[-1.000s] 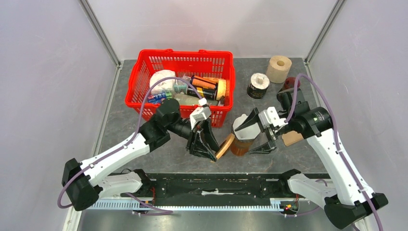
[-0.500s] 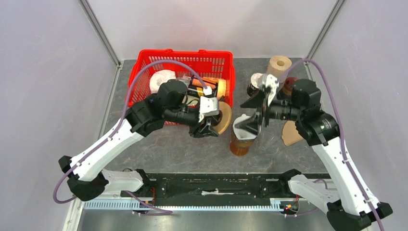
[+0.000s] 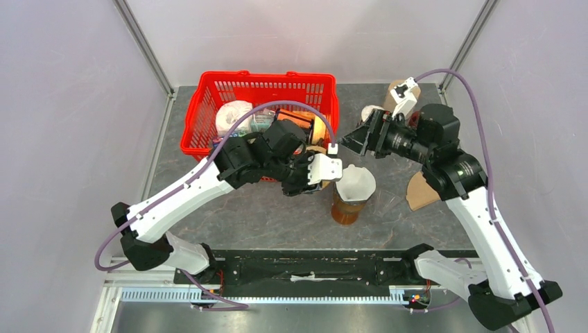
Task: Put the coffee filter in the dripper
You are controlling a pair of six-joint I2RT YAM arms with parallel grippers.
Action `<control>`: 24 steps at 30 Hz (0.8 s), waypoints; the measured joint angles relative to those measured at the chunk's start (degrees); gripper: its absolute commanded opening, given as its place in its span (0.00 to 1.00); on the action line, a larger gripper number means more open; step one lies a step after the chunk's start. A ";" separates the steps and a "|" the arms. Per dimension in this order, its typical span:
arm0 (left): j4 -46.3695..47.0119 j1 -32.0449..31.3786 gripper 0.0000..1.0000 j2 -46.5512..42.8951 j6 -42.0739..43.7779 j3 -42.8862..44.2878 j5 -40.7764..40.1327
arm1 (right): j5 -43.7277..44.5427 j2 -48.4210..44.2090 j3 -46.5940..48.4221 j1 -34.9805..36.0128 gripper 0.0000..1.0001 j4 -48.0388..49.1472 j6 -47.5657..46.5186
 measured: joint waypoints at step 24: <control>5.64 -3.76 0.83 -0.68 0.92 0.96 -8.57 | 1.29 5.53 -5.27 6.14 0.00 3.61 11.58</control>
